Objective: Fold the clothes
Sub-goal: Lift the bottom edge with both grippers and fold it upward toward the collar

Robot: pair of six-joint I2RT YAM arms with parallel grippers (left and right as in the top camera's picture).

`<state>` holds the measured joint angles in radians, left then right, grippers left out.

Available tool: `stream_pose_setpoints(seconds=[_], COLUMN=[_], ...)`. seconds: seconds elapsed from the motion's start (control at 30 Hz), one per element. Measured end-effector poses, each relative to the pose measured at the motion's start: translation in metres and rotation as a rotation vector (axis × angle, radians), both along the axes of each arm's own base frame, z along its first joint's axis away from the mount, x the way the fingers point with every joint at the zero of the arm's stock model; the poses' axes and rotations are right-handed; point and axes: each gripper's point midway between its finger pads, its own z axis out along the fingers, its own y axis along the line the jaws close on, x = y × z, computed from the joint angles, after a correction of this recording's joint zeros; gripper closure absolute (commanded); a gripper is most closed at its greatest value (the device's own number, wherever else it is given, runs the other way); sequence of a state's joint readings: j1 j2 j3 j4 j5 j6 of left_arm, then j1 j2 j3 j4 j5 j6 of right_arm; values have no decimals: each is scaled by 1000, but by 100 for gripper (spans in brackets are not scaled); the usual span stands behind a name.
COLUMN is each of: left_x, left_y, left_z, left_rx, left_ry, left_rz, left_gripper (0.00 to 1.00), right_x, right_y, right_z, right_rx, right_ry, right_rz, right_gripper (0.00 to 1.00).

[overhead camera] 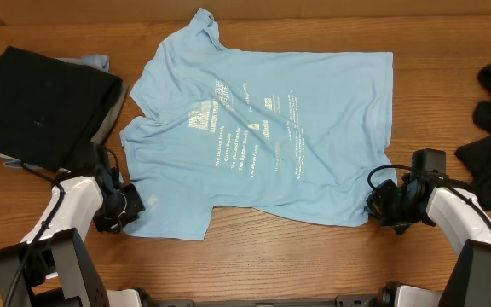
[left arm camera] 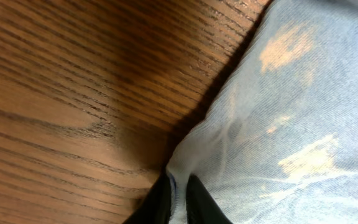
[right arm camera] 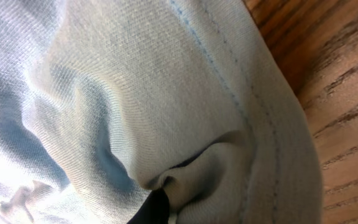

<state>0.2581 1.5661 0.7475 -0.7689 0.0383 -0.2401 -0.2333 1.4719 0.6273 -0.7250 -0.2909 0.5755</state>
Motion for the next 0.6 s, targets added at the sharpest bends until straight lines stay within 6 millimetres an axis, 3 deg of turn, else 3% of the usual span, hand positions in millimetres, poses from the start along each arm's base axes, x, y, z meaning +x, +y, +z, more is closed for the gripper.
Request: stream_pose_setpoints(seconds=[0.1, 0.33, 0.47, 0.6], left_x=[1, 0, -12, -3], left_y=[-2, -2, -11, -13], left_z=[0, 1, 3, 26], left_rx=[-10, -14, -62, -90], left_ry=[-3, 7, 78, 107], left_rz=[4, 68, 95, 106], left_gripper=[96, 96, 96, 96], right_x=[0, -1, -4, -18], right_y=[0, 0, 1, 0], right_z=[0, 0, 1, 3], right_rx=[0, 0, 6, -6], right_ry=[0, 6, 41, 135], right_rz=[0, 0, 1, 8], right_gripper=[96, 96, 96, 96])
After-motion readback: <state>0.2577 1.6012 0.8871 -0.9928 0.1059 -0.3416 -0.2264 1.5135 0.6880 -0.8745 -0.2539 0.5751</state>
